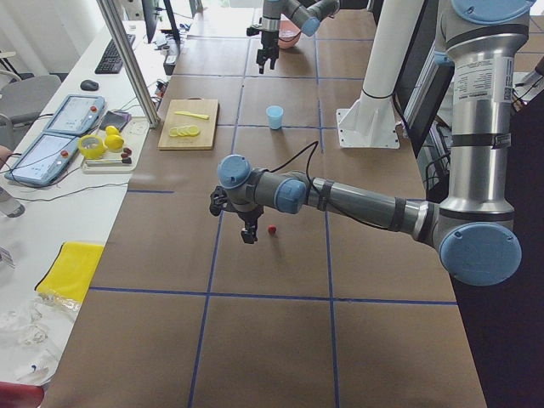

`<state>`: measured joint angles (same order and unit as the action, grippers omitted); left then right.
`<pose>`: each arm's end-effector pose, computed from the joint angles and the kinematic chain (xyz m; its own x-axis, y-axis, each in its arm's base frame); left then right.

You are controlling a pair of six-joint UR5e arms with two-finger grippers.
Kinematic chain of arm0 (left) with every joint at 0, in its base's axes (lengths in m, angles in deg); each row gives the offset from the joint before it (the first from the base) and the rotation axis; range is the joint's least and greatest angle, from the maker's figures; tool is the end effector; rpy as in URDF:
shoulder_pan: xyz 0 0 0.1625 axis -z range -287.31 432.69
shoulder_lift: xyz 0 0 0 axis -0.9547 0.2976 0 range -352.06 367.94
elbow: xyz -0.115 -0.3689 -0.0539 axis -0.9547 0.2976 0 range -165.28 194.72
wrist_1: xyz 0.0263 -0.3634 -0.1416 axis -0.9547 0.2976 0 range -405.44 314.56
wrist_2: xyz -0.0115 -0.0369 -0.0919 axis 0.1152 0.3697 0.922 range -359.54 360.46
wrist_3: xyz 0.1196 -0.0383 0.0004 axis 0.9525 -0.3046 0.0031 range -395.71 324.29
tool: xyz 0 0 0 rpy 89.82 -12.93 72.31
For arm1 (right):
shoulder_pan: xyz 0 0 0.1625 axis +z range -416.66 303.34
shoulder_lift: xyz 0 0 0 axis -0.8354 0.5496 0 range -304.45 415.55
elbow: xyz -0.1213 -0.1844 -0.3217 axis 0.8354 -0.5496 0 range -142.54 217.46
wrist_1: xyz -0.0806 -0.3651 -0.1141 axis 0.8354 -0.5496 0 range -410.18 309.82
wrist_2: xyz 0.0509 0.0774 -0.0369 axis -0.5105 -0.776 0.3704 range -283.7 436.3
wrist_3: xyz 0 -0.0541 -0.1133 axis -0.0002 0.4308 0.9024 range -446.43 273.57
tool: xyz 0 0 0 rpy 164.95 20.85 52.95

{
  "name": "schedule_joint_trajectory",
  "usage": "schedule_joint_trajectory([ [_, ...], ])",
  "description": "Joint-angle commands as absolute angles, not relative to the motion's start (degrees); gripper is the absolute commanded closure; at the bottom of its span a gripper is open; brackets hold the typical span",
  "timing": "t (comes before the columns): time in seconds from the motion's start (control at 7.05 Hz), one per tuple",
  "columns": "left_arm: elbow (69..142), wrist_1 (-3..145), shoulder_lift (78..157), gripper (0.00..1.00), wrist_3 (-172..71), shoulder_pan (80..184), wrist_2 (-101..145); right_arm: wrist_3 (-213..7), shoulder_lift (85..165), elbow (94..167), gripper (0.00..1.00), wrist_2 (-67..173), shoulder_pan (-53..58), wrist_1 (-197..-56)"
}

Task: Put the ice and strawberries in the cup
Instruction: 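Lift the right gripper away while the left gripper reaches the red strawberry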

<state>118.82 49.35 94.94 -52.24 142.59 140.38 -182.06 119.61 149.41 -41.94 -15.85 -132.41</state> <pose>0.1225 -0.4431 0.5318 0.6046 0.1437 -0.7835 -0.1652 0.9848 0.0532 -0.3790 -0.4249 0.2208 0.3975 0.4574 0.7955 -0.3208 0.8815 -0.3466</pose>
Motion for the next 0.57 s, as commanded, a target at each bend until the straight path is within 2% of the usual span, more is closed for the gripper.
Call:
schedule_joint_trajectory([
  [0.0, 116.9, 62.2, 94.8, 0.0, -69.9, 131.6, 132.3, -179.8, 122.3, 152.0, 0.0, -42.4, -15.0, -132.4],
  [0.28, 111.2, 70.1, 95.0, 0.0, -72.0, 129.1, 131.9, -179.8, 122.7, 152.2, 0.0, -42.2, -15.0, -132.4],
  [0.43, 111.1, 70.5, 95.5, 0.0, -75.0, 126.2, 129.8, -179.8, 122.8, 152.7, 0.0, -42.1, -15.0, -132.4],
])
